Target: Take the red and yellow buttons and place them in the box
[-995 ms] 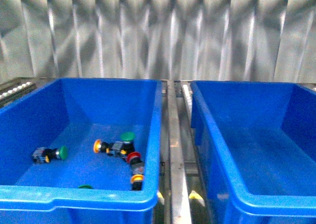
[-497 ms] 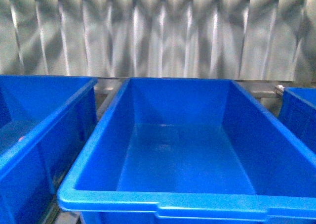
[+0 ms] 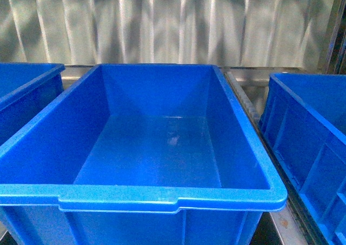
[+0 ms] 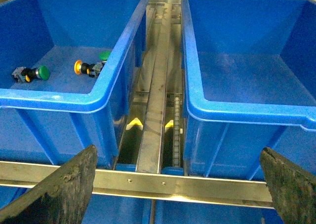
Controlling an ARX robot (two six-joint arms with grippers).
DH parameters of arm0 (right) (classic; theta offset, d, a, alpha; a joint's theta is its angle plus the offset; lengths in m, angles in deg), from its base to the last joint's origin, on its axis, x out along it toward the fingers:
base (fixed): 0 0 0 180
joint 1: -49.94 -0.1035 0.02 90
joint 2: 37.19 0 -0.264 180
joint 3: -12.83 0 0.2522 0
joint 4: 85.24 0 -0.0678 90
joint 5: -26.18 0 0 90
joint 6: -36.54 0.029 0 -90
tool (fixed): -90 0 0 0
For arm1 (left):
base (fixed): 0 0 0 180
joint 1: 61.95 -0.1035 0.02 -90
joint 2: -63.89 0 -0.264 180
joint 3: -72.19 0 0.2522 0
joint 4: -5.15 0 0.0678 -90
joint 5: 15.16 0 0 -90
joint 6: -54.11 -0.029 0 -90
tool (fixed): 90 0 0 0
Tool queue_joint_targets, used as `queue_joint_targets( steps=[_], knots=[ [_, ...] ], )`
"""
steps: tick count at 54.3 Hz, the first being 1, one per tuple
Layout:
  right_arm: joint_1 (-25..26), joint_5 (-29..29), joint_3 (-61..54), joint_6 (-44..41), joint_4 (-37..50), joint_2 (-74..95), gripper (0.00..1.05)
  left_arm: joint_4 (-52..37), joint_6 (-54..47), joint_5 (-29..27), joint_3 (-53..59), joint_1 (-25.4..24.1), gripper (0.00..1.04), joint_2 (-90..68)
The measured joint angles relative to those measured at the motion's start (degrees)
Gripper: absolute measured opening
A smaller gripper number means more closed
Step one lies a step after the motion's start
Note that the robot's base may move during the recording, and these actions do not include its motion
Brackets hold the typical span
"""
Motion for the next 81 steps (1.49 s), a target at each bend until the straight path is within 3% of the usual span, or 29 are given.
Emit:
queue_joint_targets(
  steps=[18, 41, 52, 64, 81],
  knots=[
    [-1.8, -0.6, 18.5, -15.4, -20.6, 18.3, 0.26, 0.0, 0.0, 0.0, 0.0, 0.0, 0.97, 0.0],
    [-2.8, -2.2, 29.0, -23.0, -31.8, 27.3, 0.26, 0.0, 0.0, 0.0, 0.0, 0.0, 0.97, 0.0],
    [-2.8, -2.1, 28.5, -24.2, -30.0, 27.2, 0.54, 0.0, 0.0, 0.0, 0.0, 0.0, 0.97, 0.0],
    [-1.8, 1.2, 19.2, -23.7, -24.2, 19.0, 0.98, 0.0, 0.0, 0.0, 0.0, 0.0, 0.97, 0.0],
    [1.9, 7.5, 4.2, -21.7, -16.8, 0.6, 0.98, 0.0, 0.0, 0.0, 0.0, 0.0, 0.97, 0.0]
  ],
)
